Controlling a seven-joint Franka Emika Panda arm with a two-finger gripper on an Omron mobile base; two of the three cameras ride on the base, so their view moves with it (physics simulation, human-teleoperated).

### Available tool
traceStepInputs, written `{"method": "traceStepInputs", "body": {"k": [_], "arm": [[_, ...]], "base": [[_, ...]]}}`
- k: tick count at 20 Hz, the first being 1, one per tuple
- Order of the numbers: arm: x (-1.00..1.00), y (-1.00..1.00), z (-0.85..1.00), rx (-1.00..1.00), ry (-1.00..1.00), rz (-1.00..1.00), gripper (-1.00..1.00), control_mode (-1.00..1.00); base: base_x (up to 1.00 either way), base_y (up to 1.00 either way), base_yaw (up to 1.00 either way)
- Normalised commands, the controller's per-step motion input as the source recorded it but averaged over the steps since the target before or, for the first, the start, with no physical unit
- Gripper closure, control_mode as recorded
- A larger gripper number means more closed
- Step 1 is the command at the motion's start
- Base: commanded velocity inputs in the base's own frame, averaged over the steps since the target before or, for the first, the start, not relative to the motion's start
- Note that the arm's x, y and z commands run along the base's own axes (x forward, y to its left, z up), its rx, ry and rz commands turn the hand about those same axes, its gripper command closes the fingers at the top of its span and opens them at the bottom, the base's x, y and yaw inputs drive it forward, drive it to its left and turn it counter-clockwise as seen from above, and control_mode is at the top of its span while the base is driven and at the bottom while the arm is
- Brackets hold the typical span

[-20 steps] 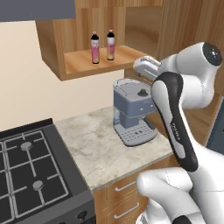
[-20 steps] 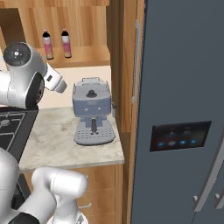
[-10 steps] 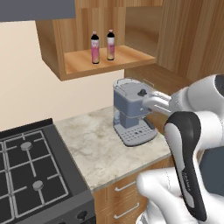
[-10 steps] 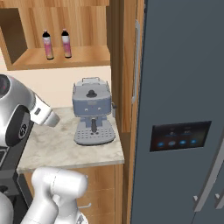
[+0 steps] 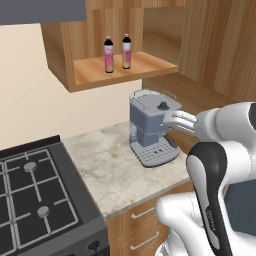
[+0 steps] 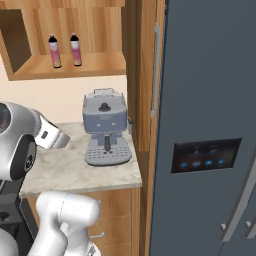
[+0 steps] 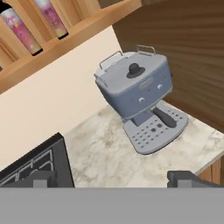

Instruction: Pick the bottled drink, milk, bottled drink from the counter and place them in the open cabinet.

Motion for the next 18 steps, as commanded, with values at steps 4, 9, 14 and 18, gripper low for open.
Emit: {"method": "traceStepInputs", "body": {"k": [4,9,14,18], "arm": [[0.0,0.0,0.0,0.0,0.0,0.0,-1.0,1.0],[0.0,0.0,0.0,0.0,0.0,0.0,-1.0,1.0],[0.0,0.0,0.0,0.0,0.0,0.0,-1.0,1.0],[0.0,0.0,0.0,0.0,0.0,0.0,-1.0,1.0]], "base": [[-0.48,0.27,0.07],[-0.29,0.55,0.09],[-0.01,0.78,0.11],[-0.42,0.65,0.03]]}}
